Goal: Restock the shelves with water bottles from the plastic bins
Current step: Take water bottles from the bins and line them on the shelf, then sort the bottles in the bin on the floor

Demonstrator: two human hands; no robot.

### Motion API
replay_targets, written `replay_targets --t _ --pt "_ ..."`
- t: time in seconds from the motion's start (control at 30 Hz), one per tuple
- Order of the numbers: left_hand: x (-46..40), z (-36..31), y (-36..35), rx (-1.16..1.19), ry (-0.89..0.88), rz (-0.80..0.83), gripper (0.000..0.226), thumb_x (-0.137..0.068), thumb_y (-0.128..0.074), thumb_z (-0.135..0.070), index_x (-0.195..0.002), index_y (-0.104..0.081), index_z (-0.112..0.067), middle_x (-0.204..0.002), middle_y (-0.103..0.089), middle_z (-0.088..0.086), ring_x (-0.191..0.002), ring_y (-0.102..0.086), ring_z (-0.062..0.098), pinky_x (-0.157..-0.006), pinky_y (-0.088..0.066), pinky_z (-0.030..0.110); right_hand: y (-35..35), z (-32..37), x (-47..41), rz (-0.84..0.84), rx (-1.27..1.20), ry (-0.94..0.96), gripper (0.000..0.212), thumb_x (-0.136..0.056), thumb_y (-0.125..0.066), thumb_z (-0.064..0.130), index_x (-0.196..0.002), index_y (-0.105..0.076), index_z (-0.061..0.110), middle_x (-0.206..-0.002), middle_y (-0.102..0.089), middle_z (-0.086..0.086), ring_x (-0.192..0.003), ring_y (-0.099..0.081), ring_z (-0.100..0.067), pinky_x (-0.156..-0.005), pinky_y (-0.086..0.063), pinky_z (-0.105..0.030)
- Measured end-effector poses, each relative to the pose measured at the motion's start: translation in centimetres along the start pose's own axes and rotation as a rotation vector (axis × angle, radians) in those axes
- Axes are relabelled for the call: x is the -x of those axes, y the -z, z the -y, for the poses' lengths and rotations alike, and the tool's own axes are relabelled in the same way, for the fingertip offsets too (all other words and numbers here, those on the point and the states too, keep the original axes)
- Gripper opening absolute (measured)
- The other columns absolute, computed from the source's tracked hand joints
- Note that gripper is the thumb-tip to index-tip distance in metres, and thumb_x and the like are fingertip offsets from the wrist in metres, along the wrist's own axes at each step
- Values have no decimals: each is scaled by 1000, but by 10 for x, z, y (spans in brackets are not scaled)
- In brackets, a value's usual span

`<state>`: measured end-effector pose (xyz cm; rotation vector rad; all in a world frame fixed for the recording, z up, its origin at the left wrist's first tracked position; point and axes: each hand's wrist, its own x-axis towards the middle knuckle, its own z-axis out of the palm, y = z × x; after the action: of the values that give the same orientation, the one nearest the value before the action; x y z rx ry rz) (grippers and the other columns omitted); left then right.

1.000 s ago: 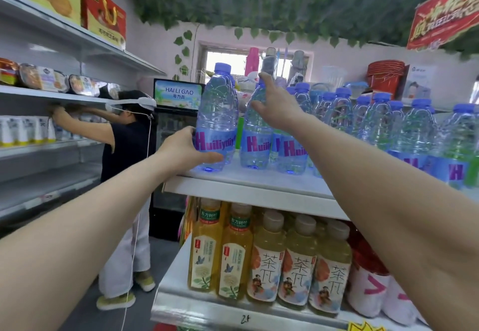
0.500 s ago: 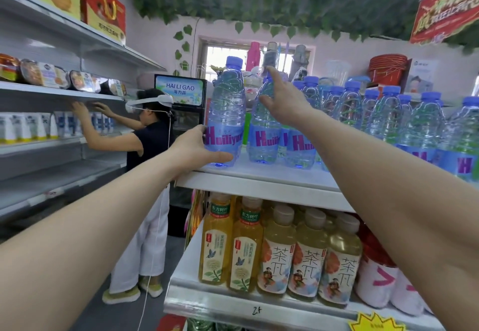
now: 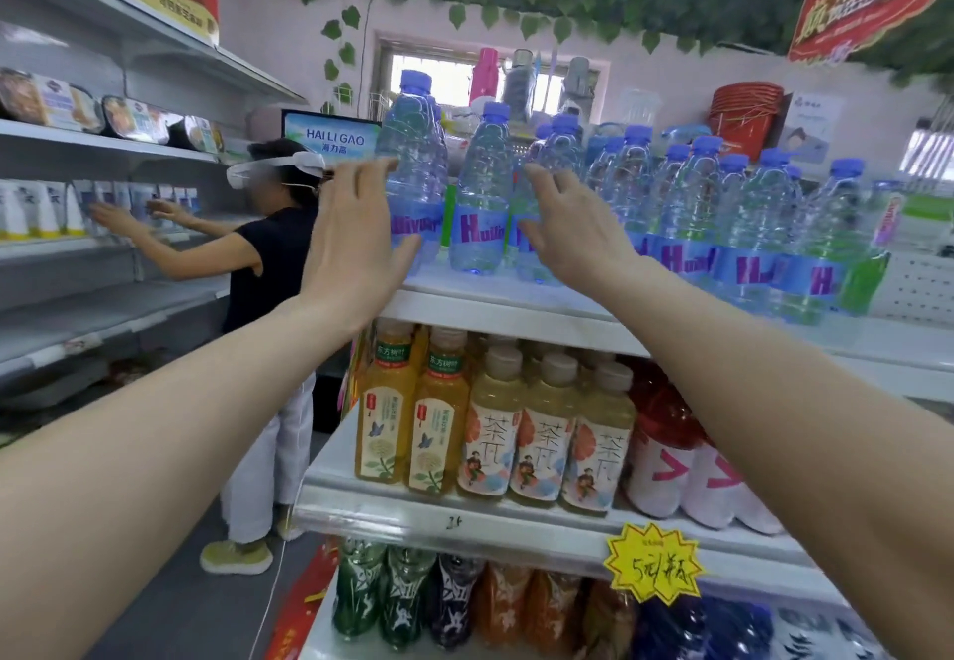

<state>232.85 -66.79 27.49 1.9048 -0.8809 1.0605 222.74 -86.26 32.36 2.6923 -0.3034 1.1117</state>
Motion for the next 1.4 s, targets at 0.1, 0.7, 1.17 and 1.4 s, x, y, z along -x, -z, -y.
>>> replay_targets --t 0.1,0.7,1.17,1.4 --pt "20 -36 -1 19 -110 48 62 -85 -70 -23 -138 -40 -13 -133 -45 8 -124 -43 24 -103 -37 34 1 -18 52 -18 25 26 54 -98 -54 24 -146 -33 12 -129 -49 -16 -115 -49 -36 -84 -45 -43" --pt "254 -175 -141 362 -456 597 38 -82 -64 -11 -120 -58 -11 -115 -55 12 -108 -52 32 -89 -41 35 -10 -133 375 202 313 -181 37 -91 -51 21 -123 -54 2 -111 -54 -23 -96 -52 -42 -81 -41 -47" --pt "340 -401 -203 734 -785 878 46 -83 -70 -18 -126 -55 -12 -121 -53 14 -112 -51 36 -90 -45 44 131 -191 599 372 614 -737 42 -89 -58 19 -127 -52 2 -110 -56 -22 -95 -53 -42 -81 -44 -49" --pt "423 -593 -181 894 -902 888 44 -86 -67 -22 -127 -52 -17 -123 -52 11 -114 -49 34 -92 -44 44 248 -238 740 444 718 -931 42 -89 -58 20 -127 -51 4 -110 -55 -20 -93 -52 -42 -79 -47 -49"
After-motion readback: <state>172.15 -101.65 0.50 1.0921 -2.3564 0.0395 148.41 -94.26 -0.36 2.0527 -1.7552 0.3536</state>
